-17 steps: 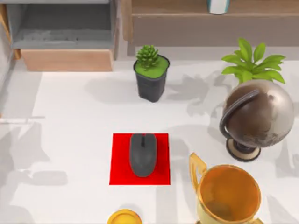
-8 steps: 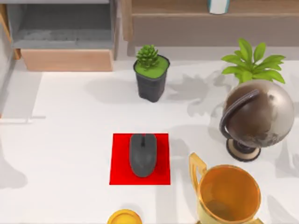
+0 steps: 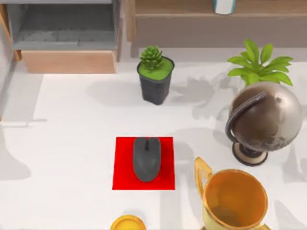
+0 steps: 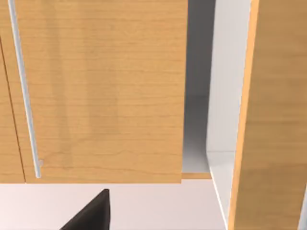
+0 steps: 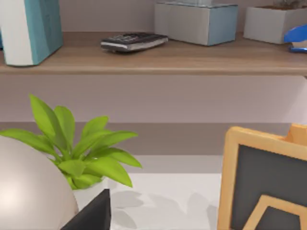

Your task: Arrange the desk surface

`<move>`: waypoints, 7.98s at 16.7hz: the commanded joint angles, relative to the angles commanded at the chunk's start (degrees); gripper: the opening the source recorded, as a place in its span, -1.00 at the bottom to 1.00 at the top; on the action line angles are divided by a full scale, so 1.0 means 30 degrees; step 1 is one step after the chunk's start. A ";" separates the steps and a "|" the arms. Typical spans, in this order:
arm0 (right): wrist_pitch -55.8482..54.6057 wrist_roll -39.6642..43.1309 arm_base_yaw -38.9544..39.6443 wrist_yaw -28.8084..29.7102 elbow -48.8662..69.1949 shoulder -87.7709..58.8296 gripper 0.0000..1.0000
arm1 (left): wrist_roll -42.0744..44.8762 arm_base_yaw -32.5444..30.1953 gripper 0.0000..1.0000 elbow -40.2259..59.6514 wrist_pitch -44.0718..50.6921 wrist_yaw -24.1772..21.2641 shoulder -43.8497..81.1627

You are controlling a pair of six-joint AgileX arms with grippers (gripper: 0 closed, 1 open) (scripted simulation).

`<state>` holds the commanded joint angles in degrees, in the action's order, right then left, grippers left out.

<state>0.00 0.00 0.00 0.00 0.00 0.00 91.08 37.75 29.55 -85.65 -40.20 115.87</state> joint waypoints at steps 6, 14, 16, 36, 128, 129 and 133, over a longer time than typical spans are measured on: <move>0.0000 0.0000 0.0000 0.0000 0.0000 0.0000 1.00 | 0.0000 0.0000 0.55 0.0000 0.0000 0.0000 0.0000; 0.0000 0.0000 0.0000 0.0000 0.0000 0.0000 1.00 | 0.0000 0.0000 -0.66 0.0000 0.0000 0.0000 0.0000; 0.0000 0.0000 0.0000 0.0000 0.0000 0.0000 1.00 | 0.0000 0.0000 -0.96 0.0000 0.0000 0.0000 0.0000; 0.0000 0.0000 0.0000 0.0000 0.0000 0.0000 1.00 | -0.0167 -0.2277 -1.00 0.4165 0.2534 0.2299 0.1931; 0.0000 0.0000 0.0000 0.0000 0.0000 0.0000 1.00 | -2.5097 -2.8251 1.00 2.2323 1.6460 2.4160 0.4781; 0.0000 0.0000 0.0000 0.0000 0.0000 0.0000 1.00 | -2.6024 -2.8498 1.00 2.3847 1.7090 2.4968 0.5637; 0.0000 0.0000 0.0000 0.0000 0.0000 0.0000 1.00 | -2.8893 -2.8925 1.00 2.8826 1.9131 2.7583 0.8617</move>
<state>0.00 0.00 0.00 0.00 0.00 0.00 4.40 -49.02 116.03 -28.26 42.55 141.72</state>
